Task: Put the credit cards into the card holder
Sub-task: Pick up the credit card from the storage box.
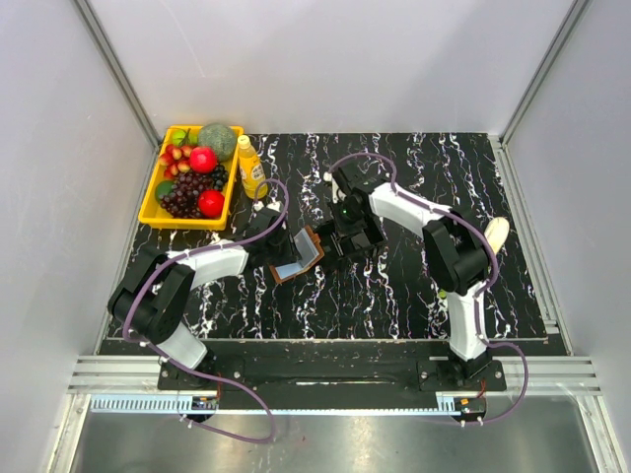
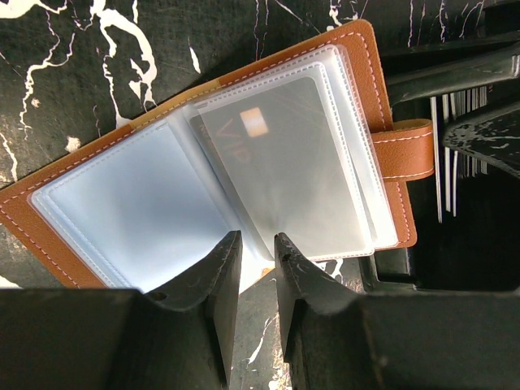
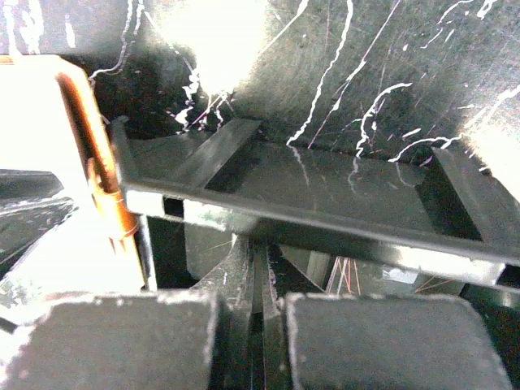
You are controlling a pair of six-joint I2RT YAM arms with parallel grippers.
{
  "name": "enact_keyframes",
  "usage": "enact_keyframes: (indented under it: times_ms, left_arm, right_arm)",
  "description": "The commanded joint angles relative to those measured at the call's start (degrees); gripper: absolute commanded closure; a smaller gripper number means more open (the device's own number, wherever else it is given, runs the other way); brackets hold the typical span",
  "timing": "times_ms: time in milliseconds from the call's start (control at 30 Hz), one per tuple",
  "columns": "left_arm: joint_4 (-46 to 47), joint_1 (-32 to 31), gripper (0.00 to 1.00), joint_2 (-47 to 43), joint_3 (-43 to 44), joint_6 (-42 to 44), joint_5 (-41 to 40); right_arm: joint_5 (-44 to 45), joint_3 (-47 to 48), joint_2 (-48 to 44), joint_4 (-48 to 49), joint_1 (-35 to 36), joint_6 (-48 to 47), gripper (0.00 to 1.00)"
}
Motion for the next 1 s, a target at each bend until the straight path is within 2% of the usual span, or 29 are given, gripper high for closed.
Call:
enact_keyframes:
  times_ms: [0, 367, 567, 833, 967]
  left_arm:
    - [1.66, 0.18, 0.73, -1.35, 1.32, 0.08, 0.14]
    - [1.67, 0.18, 0.73, -1.70, 1.32, 0.26, 0.32]
    - [1.58, 0.18, 0.73, -1.53, 1.50, 0.35, 0.49]
    - [1.05, 0.18, 0.73, -2.58, 1.68, 0.43, -0.04]
    - [0.70, 0.18, 0.72, -3.02, 2.03, 0.61, -0.30]
  right_arm:
    - [-3.48, -1.98, -4.80, 3.07, -0.36, 0.73, 1.00]
    - [-4.63, -0.23, -6.56, 1.85, -0.54, 0.74, 1.00]
    - [-1.73, -0.50, -9.02, 1.41, -1.07, 0.92, 1.00]
    - [6.25, -0.32, -15.61, 1.58, -1.07, 0.48, 1.00]
    - [5.30, -0.84, -16.50, 1.94, -1.42, 1.35, 1.00]
